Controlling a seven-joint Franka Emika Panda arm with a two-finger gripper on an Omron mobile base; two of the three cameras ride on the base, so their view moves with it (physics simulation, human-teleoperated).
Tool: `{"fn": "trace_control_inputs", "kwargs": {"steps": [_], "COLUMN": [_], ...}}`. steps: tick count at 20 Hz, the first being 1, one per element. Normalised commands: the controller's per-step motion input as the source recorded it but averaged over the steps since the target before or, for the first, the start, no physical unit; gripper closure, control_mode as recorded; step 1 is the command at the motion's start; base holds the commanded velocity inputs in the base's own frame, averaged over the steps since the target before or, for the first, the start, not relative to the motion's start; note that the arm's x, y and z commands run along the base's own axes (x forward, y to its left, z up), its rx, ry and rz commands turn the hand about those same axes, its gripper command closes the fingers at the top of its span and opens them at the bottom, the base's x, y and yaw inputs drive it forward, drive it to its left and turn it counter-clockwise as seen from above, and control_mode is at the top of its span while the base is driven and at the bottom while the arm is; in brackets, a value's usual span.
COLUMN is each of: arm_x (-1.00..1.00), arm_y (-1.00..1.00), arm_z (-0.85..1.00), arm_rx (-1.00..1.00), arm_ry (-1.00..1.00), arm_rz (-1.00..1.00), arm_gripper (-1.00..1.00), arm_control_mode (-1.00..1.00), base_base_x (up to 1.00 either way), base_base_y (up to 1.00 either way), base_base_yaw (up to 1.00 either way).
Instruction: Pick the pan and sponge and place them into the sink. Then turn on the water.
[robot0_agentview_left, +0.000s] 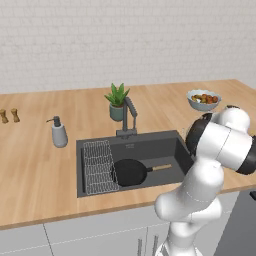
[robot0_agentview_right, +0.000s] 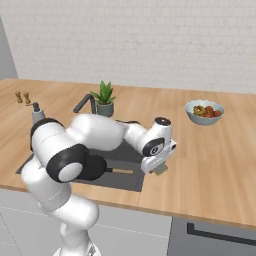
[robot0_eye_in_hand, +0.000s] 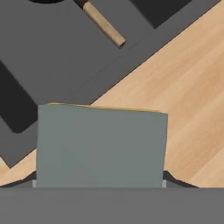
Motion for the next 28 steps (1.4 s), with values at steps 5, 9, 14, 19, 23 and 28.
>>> {"fn": "trace_control_inputs", "kwargs": {"steps": [5, 9, 14, 19, 23, 28], "arm_x": [0.53, 0.45, 0.36, 0.22, 0.14, 0.16], "arm_y": [0.77, 0.52, 0.50, 0.53, 0.39, 0.20], "arm_z": [0.02, 0.00, 0.00, -0.13, -0.25, -0.27], "arm_rx": [-0.10, 0.00, 0.00, 0.00, 0.00, 0.00], "arm_ry": [0.01, 0.00, 0.00, 0.01, 0.01, 0.00], "arm_rz": [0.01, 0.00, 0.00, 0.00, 0.00, 0.00], "arm_gripper": [1.00, 1.00, 1.00, 1.00, 1.00, 1.00], "arm_control_mode": [-1.00, -1.00, -1.00, -1.00, -1.00, -1.00], "base_base_x": [0.00, 0.00, 0.00, 0.00, 0.00, 0.00], "base_base_y": [0.00, 0.00, 0.00, 0.00, 0.00, 0.00], "base_base_yaw": [0.00, 0.00, 0.00, 0.00, 0.00, 0.00]}}
